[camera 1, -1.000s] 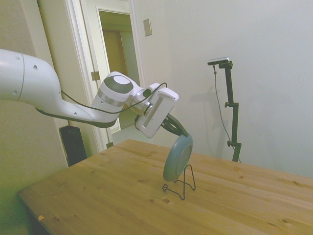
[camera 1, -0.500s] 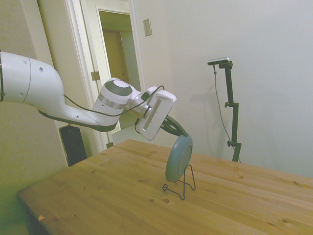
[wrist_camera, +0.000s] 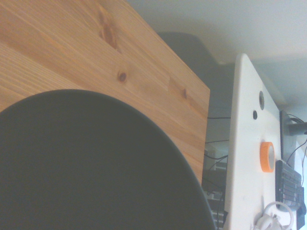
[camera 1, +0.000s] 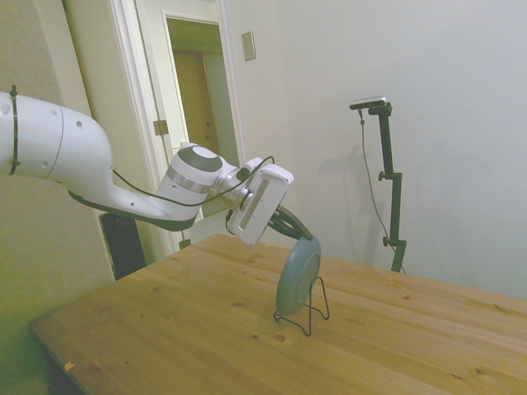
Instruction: Load the plate
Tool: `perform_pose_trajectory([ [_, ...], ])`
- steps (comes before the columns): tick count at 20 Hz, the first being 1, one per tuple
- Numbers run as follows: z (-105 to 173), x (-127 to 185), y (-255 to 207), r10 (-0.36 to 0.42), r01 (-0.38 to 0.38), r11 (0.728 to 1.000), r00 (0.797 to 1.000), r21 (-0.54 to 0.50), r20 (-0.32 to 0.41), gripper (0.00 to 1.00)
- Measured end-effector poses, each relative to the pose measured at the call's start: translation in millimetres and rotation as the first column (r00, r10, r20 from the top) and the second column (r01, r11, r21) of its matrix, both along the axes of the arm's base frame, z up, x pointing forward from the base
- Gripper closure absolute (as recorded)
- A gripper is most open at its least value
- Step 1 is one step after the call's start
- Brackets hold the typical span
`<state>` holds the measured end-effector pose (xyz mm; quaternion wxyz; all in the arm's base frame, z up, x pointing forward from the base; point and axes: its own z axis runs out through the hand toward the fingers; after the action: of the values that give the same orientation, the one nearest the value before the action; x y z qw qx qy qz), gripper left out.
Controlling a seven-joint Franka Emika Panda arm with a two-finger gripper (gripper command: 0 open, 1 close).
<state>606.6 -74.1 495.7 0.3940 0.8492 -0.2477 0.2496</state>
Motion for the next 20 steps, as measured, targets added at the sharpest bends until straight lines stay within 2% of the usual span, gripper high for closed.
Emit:
perform_pose_trajectory([
  [7, -15.5, 6.0, 0.0, -0.010, 0.010, 1.000, 1.000, 0.003, -0.009, 1.00],
  [20, -23.5, 14.5, -0.1, -0.015, 0.015, 1.000, 1.000, 0.003, -0.008, 1.00],
])
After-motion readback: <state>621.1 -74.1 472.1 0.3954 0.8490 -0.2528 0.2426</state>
